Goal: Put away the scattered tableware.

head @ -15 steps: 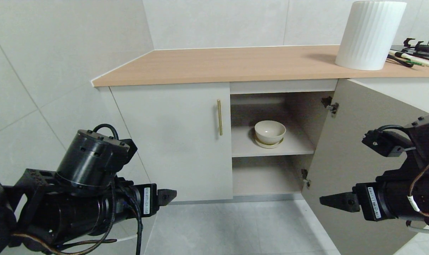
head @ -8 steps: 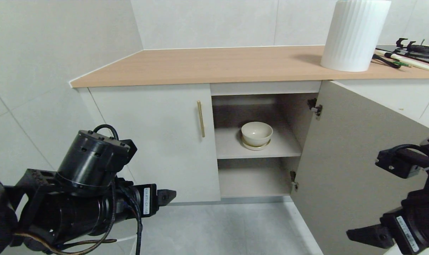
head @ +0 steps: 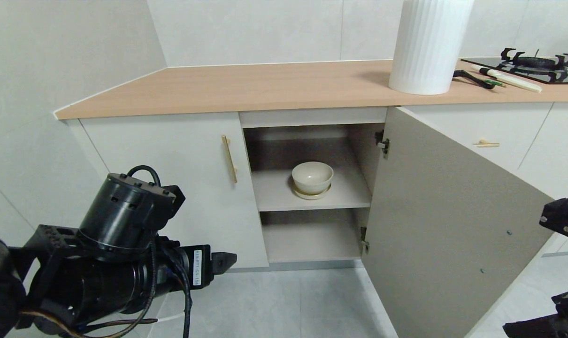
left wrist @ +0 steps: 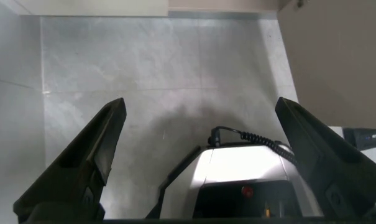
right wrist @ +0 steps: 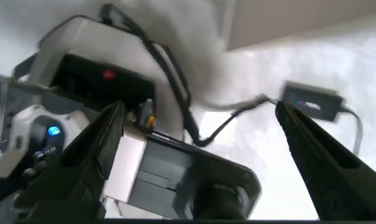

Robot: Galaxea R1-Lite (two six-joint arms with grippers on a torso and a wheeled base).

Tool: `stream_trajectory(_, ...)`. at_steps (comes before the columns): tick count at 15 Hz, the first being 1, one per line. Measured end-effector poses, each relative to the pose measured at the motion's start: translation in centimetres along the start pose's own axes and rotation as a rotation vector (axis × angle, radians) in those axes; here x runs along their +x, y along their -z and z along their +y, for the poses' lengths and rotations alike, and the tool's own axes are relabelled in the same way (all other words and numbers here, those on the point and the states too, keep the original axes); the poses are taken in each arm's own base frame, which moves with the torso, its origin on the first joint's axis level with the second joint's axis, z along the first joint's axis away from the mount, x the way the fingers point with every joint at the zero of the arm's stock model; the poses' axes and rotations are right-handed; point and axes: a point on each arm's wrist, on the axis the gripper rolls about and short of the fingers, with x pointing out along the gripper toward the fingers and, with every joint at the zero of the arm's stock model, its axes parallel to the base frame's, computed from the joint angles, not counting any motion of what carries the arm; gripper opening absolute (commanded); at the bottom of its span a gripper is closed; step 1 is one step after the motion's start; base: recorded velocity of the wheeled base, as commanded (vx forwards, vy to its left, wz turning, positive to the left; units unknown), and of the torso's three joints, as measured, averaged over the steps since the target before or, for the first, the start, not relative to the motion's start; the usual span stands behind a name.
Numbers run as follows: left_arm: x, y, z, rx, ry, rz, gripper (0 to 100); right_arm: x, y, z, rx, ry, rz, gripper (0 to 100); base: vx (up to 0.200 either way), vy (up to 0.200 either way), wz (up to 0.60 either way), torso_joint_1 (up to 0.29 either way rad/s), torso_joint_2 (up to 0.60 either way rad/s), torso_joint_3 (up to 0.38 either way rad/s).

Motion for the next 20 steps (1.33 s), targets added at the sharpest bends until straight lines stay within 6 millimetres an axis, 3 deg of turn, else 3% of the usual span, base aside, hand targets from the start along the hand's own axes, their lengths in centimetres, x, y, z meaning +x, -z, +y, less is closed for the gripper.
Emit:
stream_trajectory(6, 0.0, 0.0, 0.0, -0.002, 0.0, 0.002, 100, -0.8, -0.1, -1.9, 0.081, 0.151, -0.057, 100, 0.0, 0.0, 0.0, 0.0, 0.0, 0.0)
stream_trajectory(13, 0.1, 0.0, 0.0, -0.002, 0.0, 0.003, 100, -1.5, -0.2, -6.6, 0.169, 0.349, -0.035, 100, 0.0, 0.0, 0.0, 0.0, 0.0, 0.0)
stream_trajectory(16, 0.1, 0.0, 0.0, -0.004, -0.001, 0.003, 100, -0.6, -1.4, -8.3, 0.233, 0.401, -0.079, 100, 0.0, 0.0, 0.0, 0.0, 0.0, 0.0)
stream_trajectory(20, 0.0, -0.1, 0.1, -0.006, 0.001, -0.001, 100, 2.1, -2.9, -10.3, 0.277, 0.404, -0.123, 100, 0.0, 0.0, 0.0, 0.0, 0.0, 0.0)
